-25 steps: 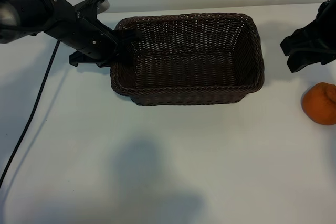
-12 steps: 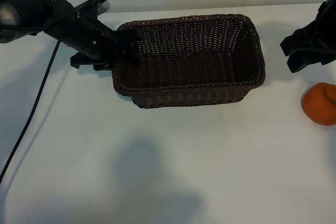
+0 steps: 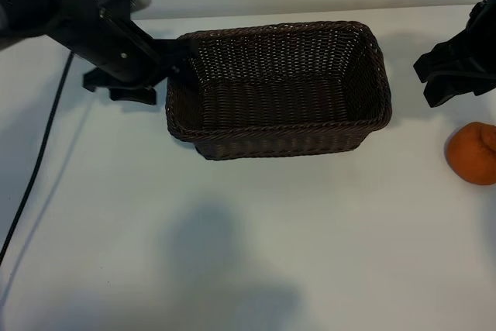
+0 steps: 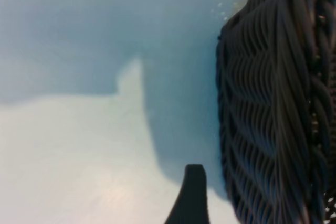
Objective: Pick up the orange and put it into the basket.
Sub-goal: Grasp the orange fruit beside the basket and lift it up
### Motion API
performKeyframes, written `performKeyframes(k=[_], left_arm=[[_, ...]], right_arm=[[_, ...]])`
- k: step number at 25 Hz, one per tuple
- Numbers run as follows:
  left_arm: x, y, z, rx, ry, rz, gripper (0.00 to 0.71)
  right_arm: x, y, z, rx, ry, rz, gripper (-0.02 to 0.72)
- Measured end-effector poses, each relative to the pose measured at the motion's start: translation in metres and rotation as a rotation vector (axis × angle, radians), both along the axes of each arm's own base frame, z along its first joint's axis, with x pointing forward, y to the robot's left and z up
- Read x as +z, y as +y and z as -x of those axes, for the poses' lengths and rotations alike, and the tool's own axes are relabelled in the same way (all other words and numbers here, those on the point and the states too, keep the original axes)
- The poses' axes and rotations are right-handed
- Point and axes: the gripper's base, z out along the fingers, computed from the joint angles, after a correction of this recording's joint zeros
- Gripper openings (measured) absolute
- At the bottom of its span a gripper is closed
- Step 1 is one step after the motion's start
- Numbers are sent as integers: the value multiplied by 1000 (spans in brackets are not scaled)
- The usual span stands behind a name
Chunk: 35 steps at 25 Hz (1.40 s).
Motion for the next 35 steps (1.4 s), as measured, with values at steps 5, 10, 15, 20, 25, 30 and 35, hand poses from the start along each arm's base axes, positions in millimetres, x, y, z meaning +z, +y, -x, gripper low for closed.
performKeyframes(k=[5, 10, 15, 20, 25, 30, 35], left_arm=[[24, 5, 9, -30, -27, -38, 667], [49, 8, 13, -57, -75, -66, 659], [75, 13, 12, -108, -101, -140, 645], [110, 33, 13, -76, -159, -191, 633], [134, 82, 23, 39, -170, -218, 620], [156, 120, 43, 84, -172, -251, 608], [179, 127, 65, 75, -208, -267, 597]], right_arm=[[0, 0, 0, 0, 0, 0, 548], [0, 0, 0, 0, 0, 0, 548], [0, 0, 0, 0, 0, 0, 548], [0, 0, 0, 0, 0, 0, 548], [0, 0, 0, 1, -1, 1, 548], [0, 0, 0, 1, -1, 1, 548], [0, 0, 0, 1, -1, 1, 547]])
